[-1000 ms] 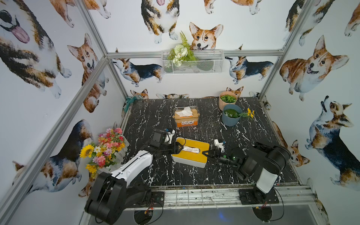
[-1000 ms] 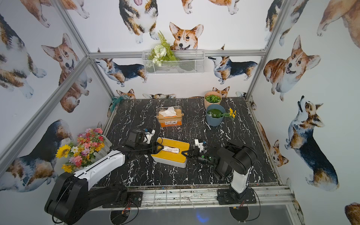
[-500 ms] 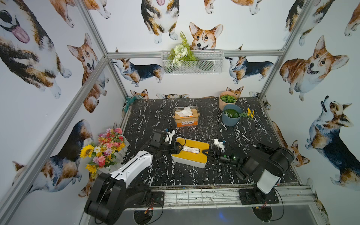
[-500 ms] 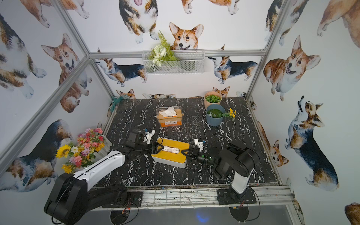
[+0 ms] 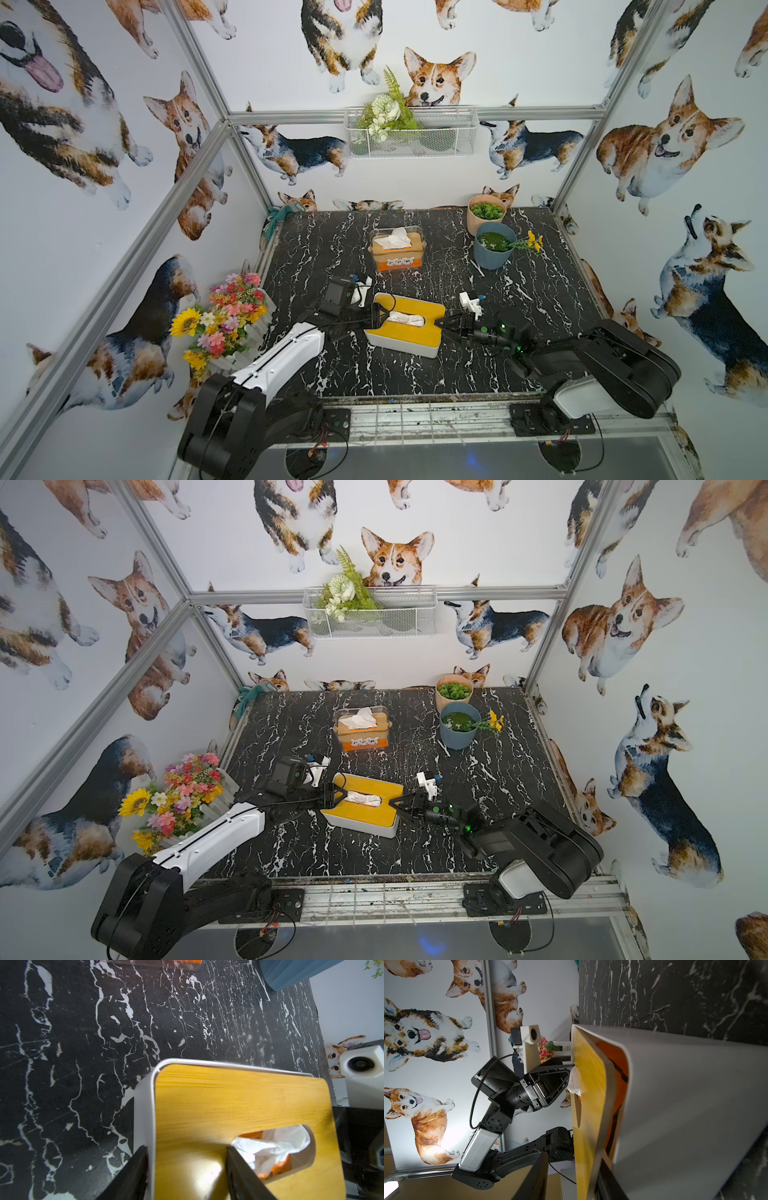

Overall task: Put the tissue paper into the tissue box
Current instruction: Close the box lid on the tissue box.

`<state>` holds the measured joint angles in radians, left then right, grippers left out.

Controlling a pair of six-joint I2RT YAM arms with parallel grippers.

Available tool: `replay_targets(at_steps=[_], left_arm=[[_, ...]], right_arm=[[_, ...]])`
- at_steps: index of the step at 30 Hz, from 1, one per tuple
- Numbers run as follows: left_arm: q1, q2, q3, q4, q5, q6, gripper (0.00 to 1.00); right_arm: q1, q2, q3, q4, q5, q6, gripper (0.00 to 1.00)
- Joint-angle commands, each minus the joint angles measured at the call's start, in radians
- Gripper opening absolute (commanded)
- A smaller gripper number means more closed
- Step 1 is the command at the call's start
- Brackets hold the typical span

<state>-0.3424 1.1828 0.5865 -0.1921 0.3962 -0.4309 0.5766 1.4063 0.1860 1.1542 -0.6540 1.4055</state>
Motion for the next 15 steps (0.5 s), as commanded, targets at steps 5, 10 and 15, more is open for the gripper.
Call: replay_targets(at_steps=[5, 10, 15], left_arm=[[0.001, -0.002, 0.016, -0.046, 0.012, -0.031, 0.35], [0.001, -0.002, 0.026, -0.049, 0.004, -0.033, 0.35], [0.001, -0.002, 0.040, -0.062, 0.001, -0.032, 0.35]], right_arm=[[-0.042, -0.179, 0.021, -0.428, 0.023, -0.171, 0.43], [-0.042, -0.232, 0.035, -0.496, 0.053, -0.197, 0.49], [-0.040, -0.191, 0.054, -0.442, 0.017, -0.187, 0.49]])
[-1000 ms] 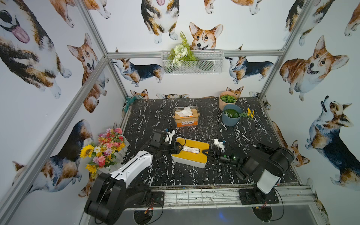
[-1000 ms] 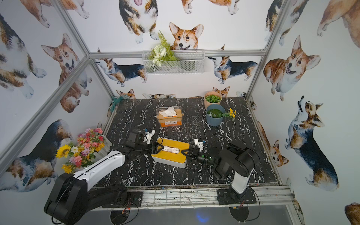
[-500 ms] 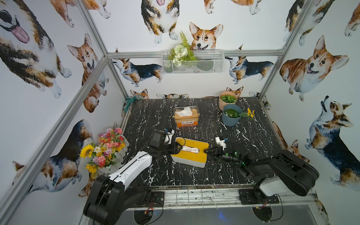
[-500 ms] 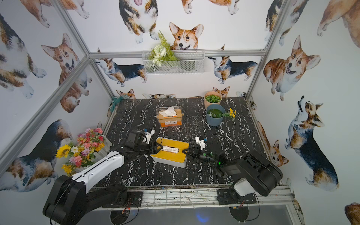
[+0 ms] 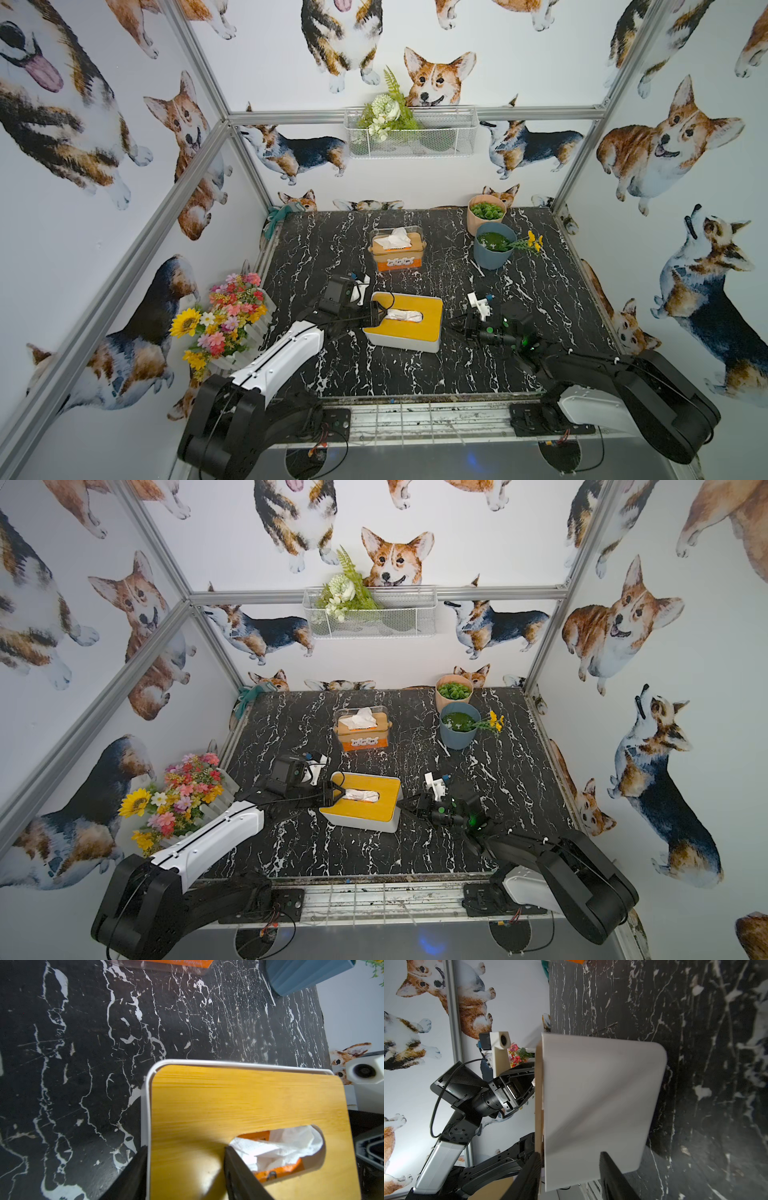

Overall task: Put the tissue paper into the tissue box
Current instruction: Close the box lid on the tissue box.

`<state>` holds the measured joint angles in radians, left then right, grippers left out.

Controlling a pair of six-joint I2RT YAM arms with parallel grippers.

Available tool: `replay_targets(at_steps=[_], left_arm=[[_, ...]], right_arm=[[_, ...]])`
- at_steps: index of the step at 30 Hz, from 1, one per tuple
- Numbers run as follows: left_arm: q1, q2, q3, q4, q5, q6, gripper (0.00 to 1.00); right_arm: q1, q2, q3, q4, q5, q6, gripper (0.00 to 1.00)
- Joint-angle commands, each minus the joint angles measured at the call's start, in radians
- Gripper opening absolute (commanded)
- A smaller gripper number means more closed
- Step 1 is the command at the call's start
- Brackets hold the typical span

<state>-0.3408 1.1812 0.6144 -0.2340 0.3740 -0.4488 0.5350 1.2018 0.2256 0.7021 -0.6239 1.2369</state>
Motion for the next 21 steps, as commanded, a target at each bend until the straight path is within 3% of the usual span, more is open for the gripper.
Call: replay_targets(at_steps=[1, 7, 16, 21], left_arm=[[0.000, -0.002, 0.015, -0.023, 0.022, -0.014, 0.35], [-0.001, -0.007, 0.051, -0.057, 0.023, -0.004, 0.45], [0.000, -0.048, 0.075, -0.083, 0.005, 0.002, 0.62], [0.000, -0.031, 0.050, -0.068, 0.005, 0.008, 0.64]], right_arm=[[0.003, 0.021, 0.015, 0.028, -0.017, -0.010, 0.49], [0.008, 0.041, 0.035, 0.039, -0.017, -0.013, 0.49], [0.007, 0.001, 0.055, -0.091, 0.025, -0.073, 0.49], [0.007, 0.000, 0.052, -0.105, 0.032, -0.080, 0.50]])
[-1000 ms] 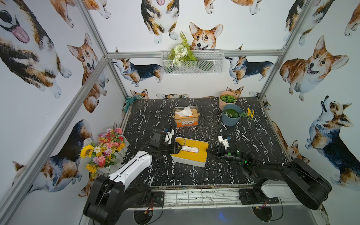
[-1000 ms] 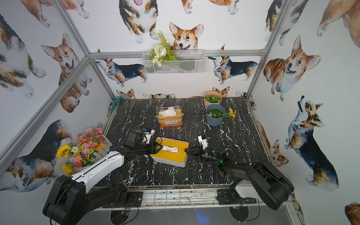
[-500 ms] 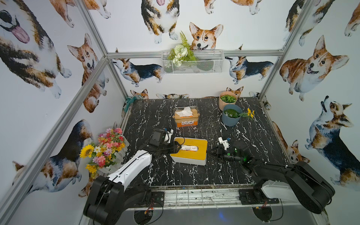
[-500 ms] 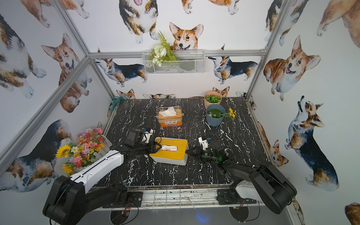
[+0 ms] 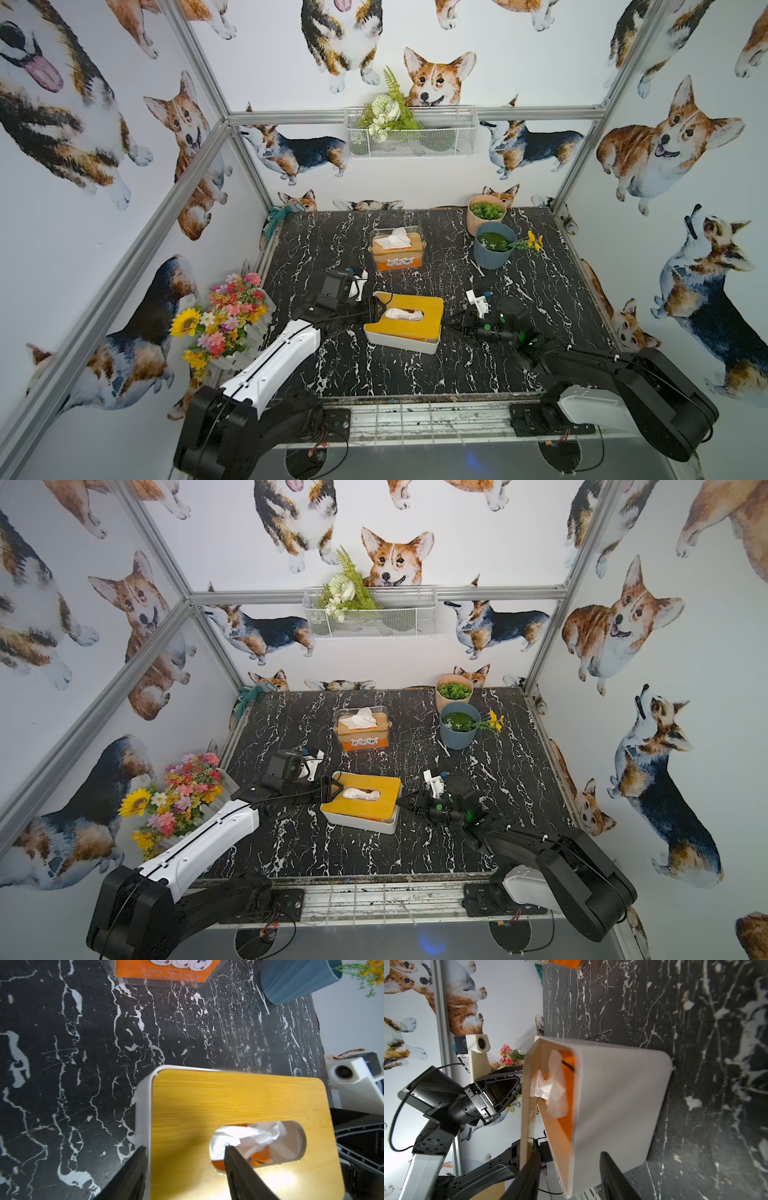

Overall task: Put the tissue paper into the tissue box
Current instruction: Close the box lid on the tissue box.

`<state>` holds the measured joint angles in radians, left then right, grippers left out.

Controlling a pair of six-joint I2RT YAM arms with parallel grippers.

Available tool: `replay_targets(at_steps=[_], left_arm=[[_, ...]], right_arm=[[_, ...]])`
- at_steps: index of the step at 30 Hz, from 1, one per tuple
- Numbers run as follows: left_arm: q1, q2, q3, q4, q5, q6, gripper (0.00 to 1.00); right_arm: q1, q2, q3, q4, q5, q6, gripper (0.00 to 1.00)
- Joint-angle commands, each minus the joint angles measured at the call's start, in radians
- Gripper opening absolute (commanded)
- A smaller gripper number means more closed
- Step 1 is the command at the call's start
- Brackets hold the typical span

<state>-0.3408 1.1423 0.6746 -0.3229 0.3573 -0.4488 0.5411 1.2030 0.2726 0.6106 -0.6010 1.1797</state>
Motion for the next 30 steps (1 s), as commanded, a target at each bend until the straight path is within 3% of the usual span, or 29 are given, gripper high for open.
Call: replay_targets(at_steps=[1, 8, 18, 19, 30], left_arm=[[0.000, 0.012, -0.015, 0.022, 0.018, 0.010, 0.64], [-0.001, 0.011, -0.044, 0.043, 0.007, 0.009, 0.64], [0.000, -0.034, -0.048, 0.052, -0.001, 0.004, 0.70], [0.000, -0.042, -0.050, 0.056, -0.001, 0.001, 0.71], [0.000, -0.096, -0.065, 0.077, -0.003, -0.011, 0.79]], right_arm=[[0.002, 0.002, 0.004, -0.014, 0.009, -0.023, 0.50], [0.000, -0.001, 0.005, -0.040, 0.007, -0.039, 0.50], [-0.026, -0.133, 0.043, -0.265, 0.032, -0.124, 0.51], [-0.025, -0.141, 0.049, -0.269, 0.028, -0.112, 0.57], [-0.011, -0.051, 0.086, -0.093, -0.054, 0.039, 0.56]])
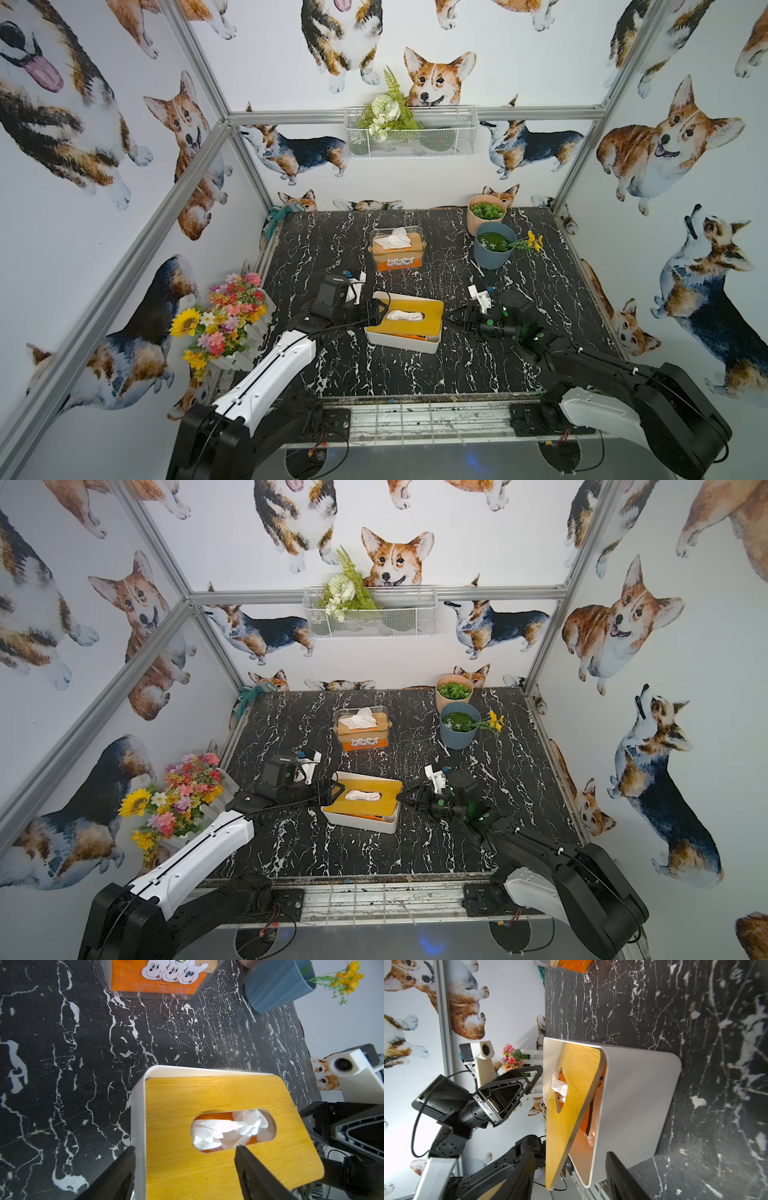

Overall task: Put the tissue paper into the tissue box
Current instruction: Close the box lid on the tissue box.

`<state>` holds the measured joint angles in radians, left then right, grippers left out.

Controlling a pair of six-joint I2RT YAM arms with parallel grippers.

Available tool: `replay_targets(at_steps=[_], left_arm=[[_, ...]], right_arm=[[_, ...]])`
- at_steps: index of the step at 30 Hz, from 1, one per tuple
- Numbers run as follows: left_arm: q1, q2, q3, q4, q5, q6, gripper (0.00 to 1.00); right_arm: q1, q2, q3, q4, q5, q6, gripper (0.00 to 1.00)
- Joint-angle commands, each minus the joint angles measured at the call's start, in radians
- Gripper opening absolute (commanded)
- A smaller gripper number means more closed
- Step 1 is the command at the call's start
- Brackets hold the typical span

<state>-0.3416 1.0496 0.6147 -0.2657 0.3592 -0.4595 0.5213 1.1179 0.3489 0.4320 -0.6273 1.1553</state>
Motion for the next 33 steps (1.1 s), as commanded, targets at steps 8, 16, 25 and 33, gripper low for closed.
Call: replay_targets(at_steps=[8, 16, 25, 33], left_arm=[[0.000, -0.003, -0.014, 0.027, -0.003, -0.002, 0.80], [0.001, -0.002, -0.021, 0.034, 0.001, -0.005, 0.80], [0.000, -0.008, -0.024, 0.034, 0.003, -0.006, 0.81], [0.000, -0.024, -0.029, 0.043, 0.003, -0.010, 0.81]], right_arm=[[0.050, 0.075, 0.019, 0.143, -0.028, 0.121, 0.44], [0.051, 0.073, 0.016, 0.114, 0.000, 0.120, 0.35], [0.055, 0.133, 0.009, 0.156, 0.011, 0.126, 0.21], [0.057, 0.124, -0.012, 0.174, 0.028, 0.111, 0.06]])
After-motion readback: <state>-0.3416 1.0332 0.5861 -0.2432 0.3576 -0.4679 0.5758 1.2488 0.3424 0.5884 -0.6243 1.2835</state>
